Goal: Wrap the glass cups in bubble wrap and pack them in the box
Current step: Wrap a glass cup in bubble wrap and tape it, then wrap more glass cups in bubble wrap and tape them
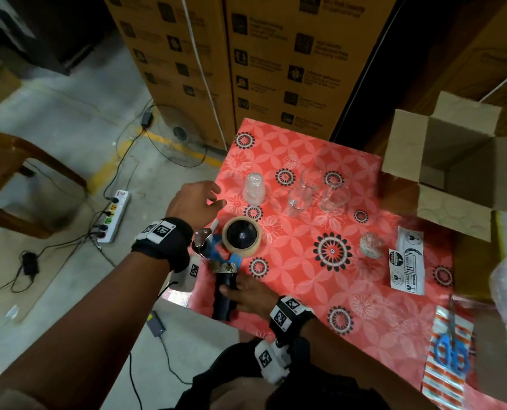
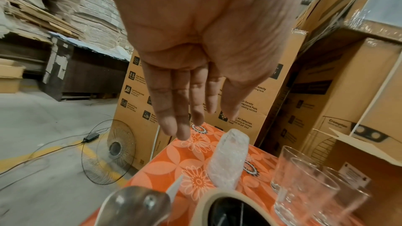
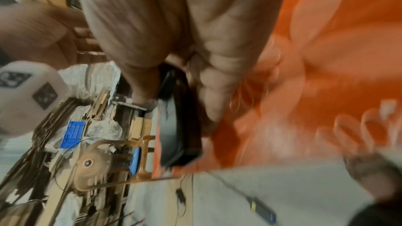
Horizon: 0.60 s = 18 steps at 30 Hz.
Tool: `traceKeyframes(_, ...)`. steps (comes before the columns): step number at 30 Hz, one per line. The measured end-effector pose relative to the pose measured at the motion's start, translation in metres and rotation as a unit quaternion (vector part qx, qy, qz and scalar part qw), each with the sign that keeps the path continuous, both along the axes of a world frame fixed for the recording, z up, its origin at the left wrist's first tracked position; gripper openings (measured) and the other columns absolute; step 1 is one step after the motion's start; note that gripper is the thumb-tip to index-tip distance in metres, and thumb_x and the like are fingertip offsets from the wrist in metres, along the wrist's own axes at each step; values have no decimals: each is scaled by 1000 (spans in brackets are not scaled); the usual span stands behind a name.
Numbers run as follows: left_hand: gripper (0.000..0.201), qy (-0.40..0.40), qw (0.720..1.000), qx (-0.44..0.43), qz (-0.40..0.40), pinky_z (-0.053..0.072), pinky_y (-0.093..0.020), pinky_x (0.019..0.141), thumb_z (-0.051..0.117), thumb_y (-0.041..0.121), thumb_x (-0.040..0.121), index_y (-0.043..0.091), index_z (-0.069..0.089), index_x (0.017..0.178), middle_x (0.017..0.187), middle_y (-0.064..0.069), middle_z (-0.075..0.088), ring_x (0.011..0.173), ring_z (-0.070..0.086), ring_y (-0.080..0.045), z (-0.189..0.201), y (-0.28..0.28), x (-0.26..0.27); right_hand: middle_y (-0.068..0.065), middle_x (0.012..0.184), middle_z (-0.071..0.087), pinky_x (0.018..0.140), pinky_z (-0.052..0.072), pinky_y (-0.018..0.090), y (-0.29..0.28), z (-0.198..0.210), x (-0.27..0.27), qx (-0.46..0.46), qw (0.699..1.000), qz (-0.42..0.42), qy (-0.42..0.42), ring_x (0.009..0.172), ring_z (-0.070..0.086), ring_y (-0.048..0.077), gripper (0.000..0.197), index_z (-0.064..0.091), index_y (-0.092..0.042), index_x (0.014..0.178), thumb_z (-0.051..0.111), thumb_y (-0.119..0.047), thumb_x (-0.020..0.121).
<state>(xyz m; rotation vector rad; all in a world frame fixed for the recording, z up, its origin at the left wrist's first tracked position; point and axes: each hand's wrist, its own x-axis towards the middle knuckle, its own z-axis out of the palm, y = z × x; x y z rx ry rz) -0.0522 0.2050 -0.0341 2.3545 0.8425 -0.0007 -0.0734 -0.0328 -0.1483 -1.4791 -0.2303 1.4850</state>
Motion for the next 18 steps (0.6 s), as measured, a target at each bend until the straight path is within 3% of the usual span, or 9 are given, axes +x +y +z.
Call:
traceKeyframes(2, 25, -4, 1000, -2, -6, 62, -40, 88, 81, 43, 87, 31, 75, 109, 99, 9, 79, 85, 75, -17, -3, -6, -5, 7, 85, 59, 68, 50, 30, -15, 19, 21, -25, 1000, -8, 17, 74, 59, 21, 20, 62, -9, 100, 69, -28, 103)
traceKeyframes(4, 25, -7, 1000, -1, -15, 62, -39, 87, 79, 43, 88, 31, 74, 109, 97, 10, 80, 84, 75, -16, -7, -13, -9, 6, 85, 69, 66, 60, 38, -34, 33, 50, -44, 993, -55, -92, 68, 67, 21, 12, 64, -12, 99, 68, -23, 103)
traceKeyframes(5, 24, -9, 1000, -2, -19, 62, -39, 86, 79, 42, 88, 31, 74, 109, 97, 9, 80, 84, 75, -16, -8, -17, -11, 6, 89, 73, 70, 64, 43, -44, 41, 67, -56, 975, -75, -200, 70, 70, 21, 5, 64, -15, 103, 65, -20, 104)
traceKeyframes(7, 23, -7, 1000, -6, -25, 61, -39, 87, 79, 40, 89, 31, 74, 110, 97, 9, 80, 87, 75, -18, -10, -25, -14, 3, 95, 75, 73, 65, 47, -55, 54, 102, -90, 902, -115, -406, 76, 73, 20, 9, 60, -20, 112, 61, -18, 104)
traceKeyframes(9, 22, -1, 999, -14, -32, 60, -38, 89, 79, 35, 90, 31, 74, 111, 99, 8, 79, 92, 74, -18, -11, -34, -15, 5, 101, 76, 74, 63, 42, -54, 61, 134, -122, 843, -152, -501, 82, 73, 23, 29, 55, -24, 126, 65, -17, 99)
traceKeyframes(13, 19, 10, 998, -30, -45, 60, -37, 87, 80, 33, 90, 33, 75, 108, 100, 8, 79, 94, 73, -17, -12, -49, -16, 18, 105, 75, 79, 62, 44, -40, 60, 174, -136, 806, -77, -571, 88, 72, 34, 60, 51, -30, 143, 75, -11, 91)
traceKeyframes(15, 21, 10, 998, -42, -42, 60, -37, 86, 79, 34, 91, 32, 75, 111, 103, 6, 78, 94, 73, -18, -12, -55, -15, 19, 102, 76, 81, 62, 43, -35, 52, 181, -153, 802, -48, -576, 89, 73, 35, 52, 61, -27, 138, 74, -12, 91)
traceKeyframes(18, 22, -1, 998, -53, -42, 61, -39, 84, 79, 29, 90, 30, 75, 111, 102, 1, 79, 93, 73, -19, -12, -66, -13, 14, 101, 79, 81, 59, 33, -32, 42, 184, -169, 796, -54, -579, 91, 75, 32, 22, 79, -19, 113, 72, -16, 93)
